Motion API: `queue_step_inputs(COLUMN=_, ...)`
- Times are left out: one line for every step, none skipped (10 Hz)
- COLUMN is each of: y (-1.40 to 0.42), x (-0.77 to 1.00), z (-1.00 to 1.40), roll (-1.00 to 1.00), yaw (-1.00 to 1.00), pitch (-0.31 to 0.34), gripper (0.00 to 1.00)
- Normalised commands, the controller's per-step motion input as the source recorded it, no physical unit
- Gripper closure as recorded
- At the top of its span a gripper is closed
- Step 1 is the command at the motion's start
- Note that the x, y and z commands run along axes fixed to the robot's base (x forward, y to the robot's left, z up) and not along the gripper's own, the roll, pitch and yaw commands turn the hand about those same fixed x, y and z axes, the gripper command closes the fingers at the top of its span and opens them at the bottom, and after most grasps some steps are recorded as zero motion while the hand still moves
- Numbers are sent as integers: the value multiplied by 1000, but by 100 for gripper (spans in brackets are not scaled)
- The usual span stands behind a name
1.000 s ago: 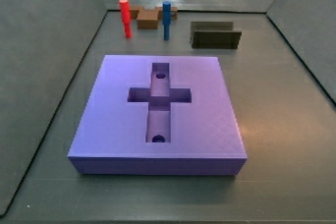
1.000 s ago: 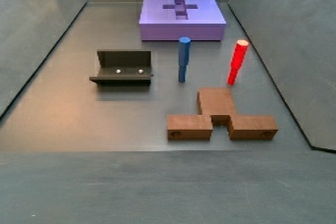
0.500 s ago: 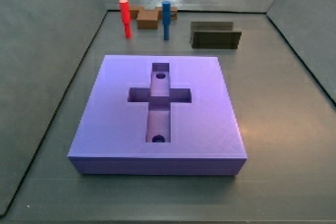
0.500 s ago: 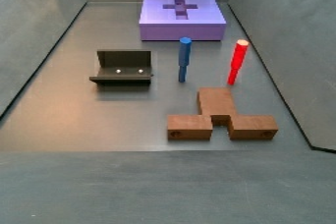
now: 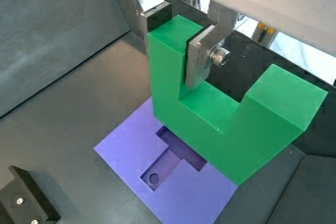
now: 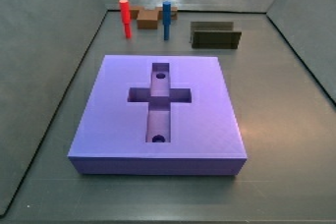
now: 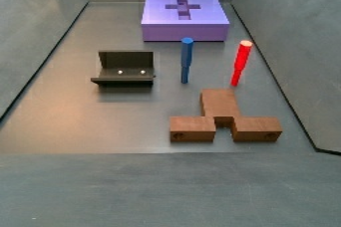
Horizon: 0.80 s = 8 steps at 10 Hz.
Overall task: Pick up the green object. Move up. Place the green object on the fixture. Regrasp the green object. Move to above the board. Insert the green object.
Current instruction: Insert the green object.
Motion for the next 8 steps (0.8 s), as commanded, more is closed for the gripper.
queue_step_inputs(y=-286, x=0, z=-283, roll=19, yaw=0, pitch=-50, gripper=100)
queue_step_inputs(y=-551, x=163, z=-680, roll=0, yaw=80, pitch=-143, gripper=100)
queue_step_inputs(y=-571, x=309, z=-777, roll=-46, yaw=80, pitch=-197, gripper=100)
queue_step_inputs(y=-443, x=366, z=-666, roll=-81, yaw=134, pitch=-271, gripper=100)
queue_step_inputs(y=-97, x=214, z=-529, roll=-97, yaw=240, pitch=-354, gripper=100)
queue_step_inputs(y=-23, x=200, z=-557, roll=-31, yaw=171, pitch=-349, gripper=100)
queue_step_inputs(y=0, x=140, z=-611, roll=0, yaw=114, pitch=-300, gripper=100)
queue_step_inputs(y=69, x=0, z=-780, roll=-47, yaw=83, pitch=-231, gripper=100)
